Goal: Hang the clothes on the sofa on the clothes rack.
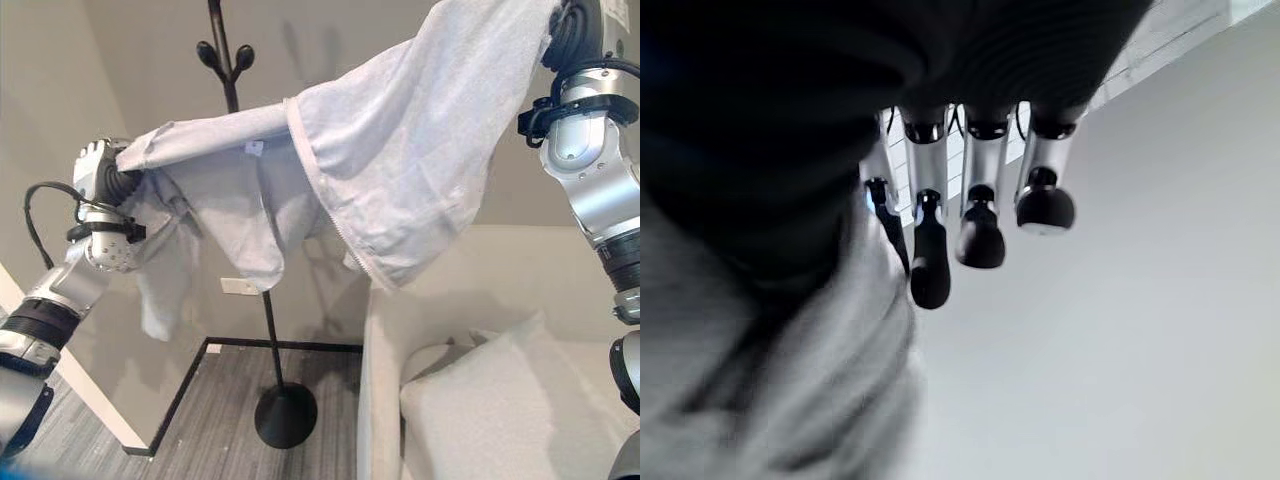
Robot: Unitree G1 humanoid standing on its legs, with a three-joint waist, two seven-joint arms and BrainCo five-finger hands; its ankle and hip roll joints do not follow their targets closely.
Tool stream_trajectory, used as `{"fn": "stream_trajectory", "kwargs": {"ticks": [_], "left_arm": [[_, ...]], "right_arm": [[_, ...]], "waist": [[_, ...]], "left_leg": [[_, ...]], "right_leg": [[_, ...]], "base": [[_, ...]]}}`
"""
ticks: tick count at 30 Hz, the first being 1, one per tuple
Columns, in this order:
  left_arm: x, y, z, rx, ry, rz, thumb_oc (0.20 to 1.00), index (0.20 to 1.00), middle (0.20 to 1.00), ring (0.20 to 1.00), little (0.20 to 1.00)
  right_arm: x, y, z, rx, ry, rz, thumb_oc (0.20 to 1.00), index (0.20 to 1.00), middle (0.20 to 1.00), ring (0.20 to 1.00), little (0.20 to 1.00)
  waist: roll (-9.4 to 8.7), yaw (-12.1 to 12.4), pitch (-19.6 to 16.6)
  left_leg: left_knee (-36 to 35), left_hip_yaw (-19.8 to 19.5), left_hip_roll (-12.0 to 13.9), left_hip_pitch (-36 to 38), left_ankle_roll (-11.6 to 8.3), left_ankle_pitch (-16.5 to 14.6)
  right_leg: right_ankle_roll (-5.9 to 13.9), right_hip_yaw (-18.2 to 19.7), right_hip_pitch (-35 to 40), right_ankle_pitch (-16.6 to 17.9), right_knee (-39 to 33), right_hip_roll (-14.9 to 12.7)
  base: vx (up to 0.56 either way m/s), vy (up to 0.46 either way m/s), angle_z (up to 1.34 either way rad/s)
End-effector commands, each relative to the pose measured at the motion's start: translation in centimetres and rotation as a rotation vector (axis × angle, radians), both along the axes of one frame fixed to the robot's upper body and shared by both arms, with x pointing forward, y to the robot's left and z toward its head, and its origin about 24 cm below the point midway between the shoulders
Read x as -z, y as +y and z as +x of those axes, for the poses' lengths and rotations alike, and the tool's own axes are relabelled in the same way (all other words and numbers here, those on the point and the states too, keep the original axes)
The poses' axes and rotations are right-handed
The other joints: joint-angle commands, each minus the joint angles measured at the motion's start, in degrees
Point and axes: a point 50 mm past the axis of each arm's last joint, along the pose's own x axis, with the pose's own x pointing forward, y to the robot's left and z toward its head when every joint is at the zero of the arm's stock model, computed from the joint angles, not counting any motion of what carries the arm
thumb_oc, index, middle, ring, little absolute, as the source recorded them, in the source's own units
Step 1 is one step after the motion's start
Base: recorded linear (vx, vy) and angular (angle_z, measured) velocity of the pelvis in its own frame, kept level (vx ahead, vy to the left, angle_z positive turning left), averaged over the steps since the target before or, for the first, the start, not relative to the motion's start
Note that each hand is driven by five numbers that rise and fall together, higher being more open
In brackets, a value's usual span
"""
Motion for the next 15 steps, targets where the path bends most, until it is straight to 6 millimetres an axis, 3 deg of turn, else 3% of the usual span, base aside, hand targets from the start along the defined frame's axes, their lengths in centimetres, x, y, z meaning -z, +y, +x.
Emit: {"fn": "stream_trajectory", "kwargs": {"ticks": [1,2,4,5,11,15], "left_arm": [[-1.8,2.1,-1.1,-0.048,-0.111,-0.132,0.200,0.200,0.200,0.200,0.200],[-1.7,2.1,-1.1,-0.048,-0.111,-0.133,0.200,0.200,0.200,0.200,0.200],[-1.1,1.7,-1.5,-0.036,-0.126,-0.109,0.200,0.200,0.200,0.200,0.200],[-1.2,0.6,-1.5,-0.014,-0.139,-0.067,0.200,0.200,0.200,0.200,0.200],[-2.7,-1.7,-1.3,0.032,-0.181,0.022,0.200,0.200,0.200,0.200,0.200],[-3.9,-1.3,-1.8,-0.020,-0.219,0.088,0.200,0.200,0.200,0.200,0.200]], "right_arm": [[-3.1,-1.9,-3.5,0.083,-0.176,0.035,0.200,0.200,0.200,0.200,0.200],[-3.2,-1.9,-3.5,0.083,-0.176,0.033,0.200,0.200,0.200,0.200,0.200],[-2.6,-1.2,-3.6,0.050,-0.200,0.029,0.200,0.200,0.200,0.200,0.200],[-2.0,-0.7,-4.0,0.048,-0.224,0.001,0.200,0.200,0.200,0.200,0.200],[-1.9,0.1,-4.3,0.017,-0.271,-0.002,0.200,0.200,0.200,0.200,0.200],[-2.2,1.1,-4.1,0.003,-0.299,-0.018,0.200,0.200,0.200,0.200,0.200]], "waist": [[1.31,0.05,-2.06],[1.40,0.16,-2.04],[3.76,0.03,-2.26],[4.38,-0.28,-2.67],[4.36,-0.12,-3.14],[4.24,0.36,-2.87]], "left_leg": [[0.00,3.72,-3.56,3.34,1.43,-1.42],[0.00,3.84,-3.48,3.45,1.38,-1.47],[0.00,3.30,-4.96,4.67,1.55,-1.69],[0.00,5.35,-7.42,5.56,2.37,-2.88],[0.08,7.27,-12.88,4.71,5.63,-5.86],[0.16,9.22,-15.79,4.62,7.86,-8.39]], "right_leg": [[9.21,3.28,8.30,6.05,-13.75,-5.98],[9.20,3.40,8.35,6.07,-13.78,-5.93],[10.18,4.10,9.43,5.91,-14.09,-7.49],[11.66,4.95,9.05,6.77,-14.93,-10.57],[14.46,6.78,5.33,9.83,-14.93,-15.92],[14.73,6.45,2.92,13.07,-12.37,-17.79]], "base": [[0.31,0.231,-0.13],[0.32,0.241,-0.02],[0.31,0.337,-0.36],[0.34,0.486,-0.66],[0.13,0.273,-0.20],[0.12,0.206,0.05]]}}
